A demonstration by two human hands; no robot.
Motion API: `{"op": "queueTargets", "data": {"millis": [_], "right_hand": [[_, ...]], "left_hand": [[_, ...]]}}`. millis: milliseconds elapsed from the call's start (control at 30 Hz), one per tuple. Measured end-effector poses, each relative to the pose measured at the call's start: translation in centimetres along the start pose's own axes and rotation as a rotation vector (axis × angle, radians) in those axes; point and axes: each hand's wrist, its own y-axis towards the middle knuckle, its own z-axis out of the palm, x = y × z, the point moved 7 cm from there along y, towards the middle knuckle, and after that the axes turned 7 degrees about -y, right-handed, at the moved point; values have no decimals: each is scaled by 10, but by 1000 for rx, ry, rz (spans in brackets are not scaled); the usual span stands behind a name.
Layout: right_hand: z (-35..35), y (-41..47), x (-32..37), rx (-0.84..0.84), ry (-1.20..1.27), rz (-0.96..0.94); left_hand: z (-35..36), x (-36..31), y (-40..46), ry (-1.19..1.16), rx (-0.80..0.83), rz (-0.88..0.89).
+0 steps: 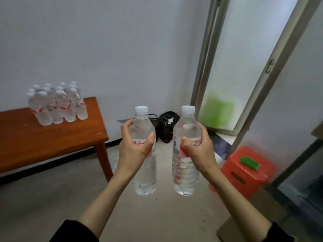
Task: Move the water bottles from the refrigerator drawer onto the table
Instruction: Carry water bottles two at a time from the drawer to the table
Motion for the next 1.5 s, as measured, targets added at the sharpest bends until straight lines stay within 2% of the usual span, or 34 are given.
{"op": "queueTargets", "data": {"millis": [367,733,1000,1133,1233,1300,1500], "right_hand": [[244,74,29,320,37,-93],[472,180,49,547,73,-152],[610,226,47,679,12,-160],[677,241,37,728,-80,-166],[725,253,21,755,-91,-97],[751,260,13,744,-97,-38],[815,275,4,725,-178,-16]], "left_hand": [[-188,86,86,114,-226,-130],[-314,179,230,286,-264,-266],[-404,266,293,374,-337,-532],[-446,318,330,403,-312,-622],[-471,356,356,397,-267,-649],[-482,377,371,397,-237,-665],[-501,425,416,464,-115,-654]]}}
